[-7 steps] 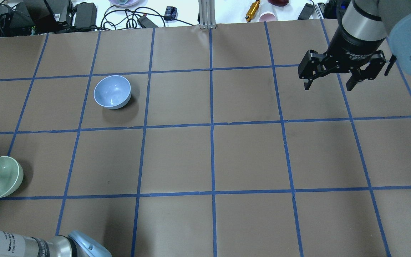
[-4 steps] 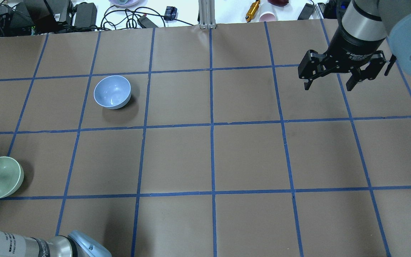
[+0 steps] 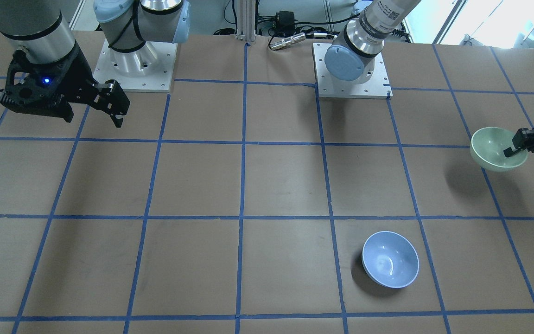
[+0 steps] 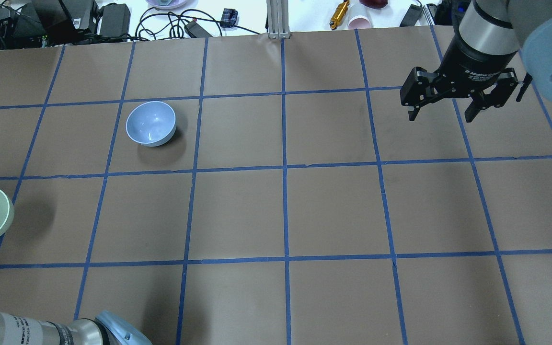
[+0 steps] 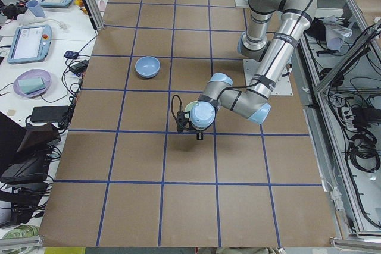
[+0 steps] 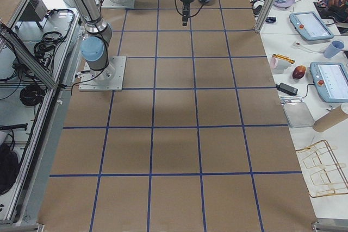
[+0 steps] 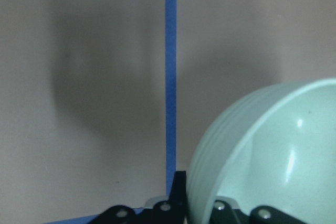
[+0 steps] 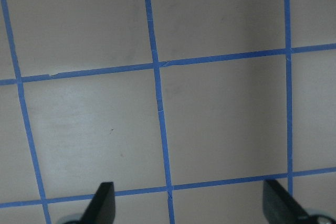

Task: Stack green bowl on blue bowl
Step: 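Lift the green bowl with the left gripper and carry it toward the blue bowl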

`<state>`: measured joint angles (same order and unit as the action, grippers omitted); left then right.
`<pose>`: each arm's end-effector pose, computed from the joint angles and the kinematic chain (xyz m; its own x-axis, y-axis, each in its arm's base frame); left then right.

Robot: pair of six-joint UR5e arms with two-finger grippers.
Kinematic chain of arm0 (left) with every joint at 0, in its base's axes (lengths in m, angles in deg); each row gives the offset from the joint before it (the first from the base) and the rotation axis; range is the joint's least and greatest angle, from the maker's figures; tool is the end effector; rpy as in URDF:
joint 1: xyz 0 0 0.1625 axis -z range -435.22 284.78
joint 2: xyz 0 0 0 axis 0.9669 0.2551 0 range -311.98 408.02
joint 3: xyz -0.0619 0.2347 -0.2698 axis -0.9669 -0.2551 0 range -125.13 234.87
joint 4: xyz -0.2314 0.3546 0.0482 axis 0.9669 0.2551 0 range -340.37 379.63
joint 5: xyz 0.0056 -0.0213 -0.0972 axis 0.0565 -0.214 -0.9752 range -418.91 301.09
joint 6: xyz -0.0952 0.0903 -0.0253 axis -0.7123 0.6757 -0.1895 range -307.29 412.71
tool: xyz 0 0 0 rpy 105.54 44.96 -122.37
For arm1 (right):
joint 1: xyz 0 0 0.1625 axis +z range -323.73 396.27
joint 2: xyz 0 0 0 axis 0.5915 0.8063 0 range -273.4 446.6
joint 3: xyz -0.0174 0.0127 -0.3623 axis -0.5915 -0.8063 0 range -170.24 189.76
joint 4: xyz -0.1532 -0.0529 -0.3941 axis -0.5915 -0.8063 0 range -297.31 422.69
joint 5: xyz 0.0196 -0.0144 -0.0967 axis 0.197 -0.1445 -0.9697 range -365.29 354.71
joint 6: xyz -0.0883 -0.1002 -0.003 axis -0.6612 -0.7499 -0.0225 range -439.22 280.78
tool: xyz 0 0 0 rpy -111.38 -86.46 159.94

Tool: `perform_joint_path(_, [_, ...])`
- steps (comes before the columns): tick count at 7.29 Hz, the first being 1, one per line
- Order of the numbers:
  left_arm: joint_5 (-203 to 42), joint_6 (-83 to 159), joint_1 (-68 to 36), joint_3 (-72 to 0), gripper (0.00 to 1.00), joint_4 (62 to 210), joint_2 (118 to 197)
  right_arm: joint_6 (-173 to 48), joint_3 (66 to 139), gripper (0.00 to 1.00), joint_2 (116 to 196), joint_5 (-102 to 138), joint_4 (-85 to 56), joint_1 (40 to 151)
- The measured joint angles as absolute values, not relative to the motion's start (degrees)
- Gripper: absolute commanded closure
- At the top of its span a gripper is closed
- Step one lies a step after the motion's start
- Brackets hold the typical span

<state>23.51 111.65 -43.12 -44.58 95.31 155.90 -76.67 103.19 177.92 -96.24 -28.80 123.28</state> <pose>0.3758 -0.4139 0.1706 -0.9658 0.0021 0.2592 0.0038 1.0000 0.0060 0.1052 -0.5005 0.3759 -0.9952 0.0962 0.0169 0.0963 0.9953 0.0100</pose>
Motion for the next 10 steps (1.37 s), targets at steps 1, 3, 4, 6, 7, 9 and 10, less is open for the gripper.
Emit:
perform_joint_path(1, [22.96, 108.55, -40.48, -43.82, 1.0, 95.85, 154.82, -76.67, 103.19, 0.0, 177.91, -96.25, -28.8, 123.28])
perform_joint_path(3, [19.97, 101.47, -35.31, -41.89, 1.0, 99.76, 152.42, -76.67, 103.19, 0.0, 177.91, -96.26, -28.8, 123.28])
perform_joint_path(4, [18.34, 97.07, -32.04, -40.31, 1.0, 102.31, 151.36, -76.67, 103.19, 0.0, 177.91, -96.26, -28.8, 123.28])
perform_joint_path(6, [16.84, 86.03, -24.0, -36.95, 1.0, 105.8, 149.95, -76.67, 103.19, 0.0, 177.91, -96.26, -28.8, 123.28])
perform_joint_path(7, [16.15, 79.06, -19.36, -35.23, 1.0, 106.6, 150.0, -76.67, 103.19, 0.0, 177.91, -96.26, -28.8, 123.28])
perform_joint_path(9, [13.87, 66.72, -12.27, -31.39, 1.0, 107.12, 151.71, -76.67, 103.19, 0.0, 177.91, -96.26, -28.8, 123.28])
perform_joint_path(10, [11.76, 63.44, -10.76, -30.25, 1.0, 107.02, 153.04, -76.67, 103.19, 0.0, 177.91, -96.24, -28.8, 123.28])
